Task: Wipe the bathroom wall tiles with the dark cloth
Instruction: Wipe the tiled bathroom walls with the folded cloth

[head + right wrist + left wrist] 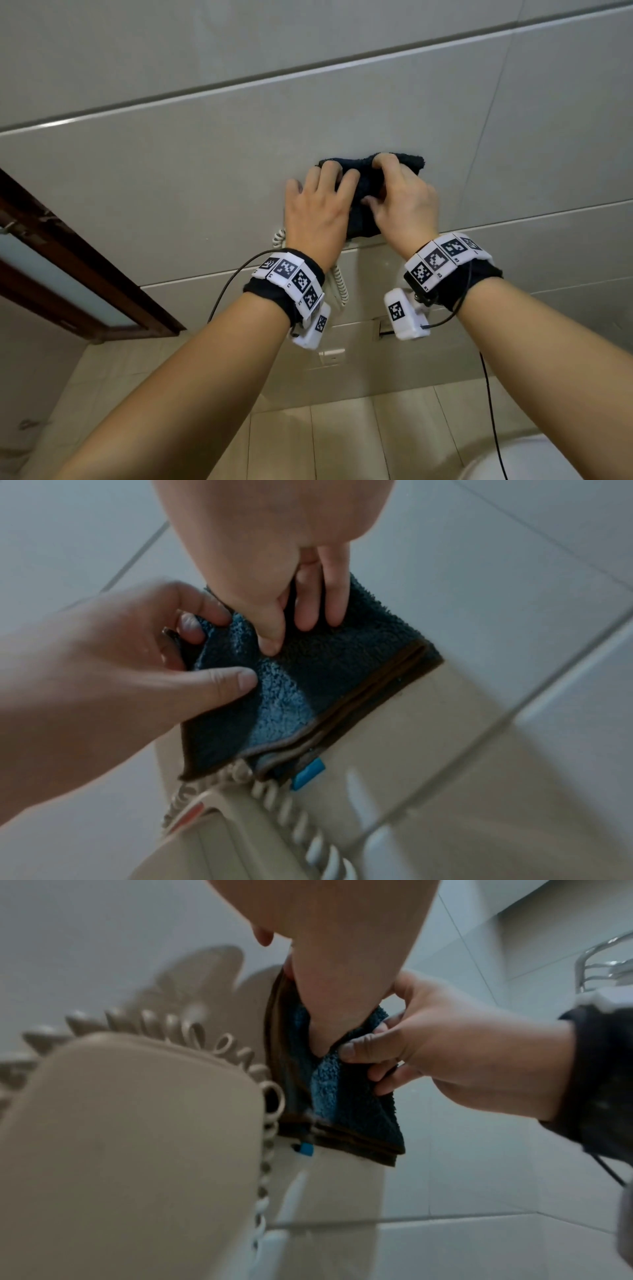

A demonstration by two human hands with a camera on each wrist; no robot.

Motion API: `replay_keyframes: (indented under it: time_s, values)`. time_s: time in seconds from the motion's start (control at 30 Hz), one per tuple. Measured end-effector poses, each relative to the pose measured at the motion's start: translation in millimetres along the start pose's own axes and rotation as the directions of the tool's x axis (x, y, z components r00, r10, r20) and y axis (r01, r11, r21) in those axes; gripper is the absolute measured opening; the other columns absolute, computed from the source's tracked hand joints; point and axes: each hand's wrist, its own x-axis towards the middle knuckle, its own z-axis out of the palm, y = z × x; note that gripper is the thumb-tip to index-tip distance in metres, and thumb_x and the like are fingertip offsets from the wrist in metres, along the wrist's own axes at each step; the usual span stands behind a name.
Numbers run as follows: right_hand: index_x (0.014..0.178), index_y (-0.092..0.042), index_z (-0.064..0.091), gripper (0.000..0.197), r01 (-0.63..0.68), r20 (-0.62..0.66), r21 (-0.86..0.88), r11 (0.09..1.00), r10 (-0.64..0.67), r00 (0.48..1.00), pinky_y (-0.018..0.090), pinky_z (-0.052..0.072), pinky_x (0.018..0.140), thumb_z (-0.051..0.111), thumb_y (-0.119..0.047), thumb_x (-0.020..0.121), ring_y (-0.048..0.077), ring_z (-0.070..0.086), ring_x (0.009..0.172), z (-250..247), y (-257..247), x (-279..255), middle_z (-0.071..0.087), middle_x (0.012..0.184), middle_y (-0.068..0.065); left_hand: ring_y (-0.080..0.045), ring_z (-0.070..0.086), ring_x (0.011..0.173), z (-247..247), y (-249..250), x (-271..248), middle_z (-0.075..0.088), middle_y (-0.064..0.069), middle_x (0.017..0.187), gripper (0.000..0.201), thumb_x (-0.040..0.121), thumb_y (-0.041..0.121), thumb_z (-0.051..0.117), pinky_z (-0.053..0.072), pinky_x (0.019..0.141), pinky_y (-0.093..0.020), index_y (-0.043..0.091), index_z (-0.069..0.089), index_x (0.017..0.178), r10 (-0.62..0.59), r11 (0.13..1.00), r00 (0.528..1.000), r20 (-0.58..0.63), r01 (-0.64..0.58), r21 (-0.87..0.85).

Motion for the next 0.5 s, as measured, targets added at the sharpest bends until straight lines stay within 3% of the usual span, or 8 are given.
replay_keyframes:
  time_s: [0.13,0.27,0.5]
  values:
    - [0.119,-0.022,0.047,0.049,0.036,-0.018,-0.047,0.998,-0.037,0.999,0.044,0.05,0.061,0.07,-0.016,0.076,0.035,0.062,0.079,-7,-33,16,0.061,0.092,0.005,-0.025,0.051,0.088,-14,-28,4,0.056,-0.004,0.105,0.046,0.071,0.016,0.075,0.032,0.068,-0.038,0.021,0.059,0.114,-0.025,0.999,0.999,-0.026,0.024,-0.031]
    - [0.122,-0.017,0.052,0.048,0.064,-0.033,-0.052,0.997,-0.066,0.997,0.043,0.048,0.061,0.06,-0.006,0.076,0.037,0.059,0.076,-10,-75,28,0.06,0.09,0.007,-0.024,0.052,0.093,-33,-67,5,0.055,-0.004,0.111,0.048,0.074,0.02,0.075,0.033,0.072,-0.038,0.022,0.057,0.119,-0.045,0.998,0.998,-0.051,0.042,-0.046]
    - [0.123,-0.014,0.052,0.044,0.143,-0.016,-0.044,0.989,-0.144,0.989,0.04,0.044,0.062,0.052,-0.004,0.08,0.036,0.057,0.075,11,-163,43,0.058,0.088,0.007,-0.024,0.052,0.1,-59,-149,-15,0.054,-0.004,0.117,0.053,0.075,0.03,0.077,0.029,0.075,-0.036,0.023,0.055,0.123,-0.114,0.993,0.992,-0.048,0.112,-0.038]
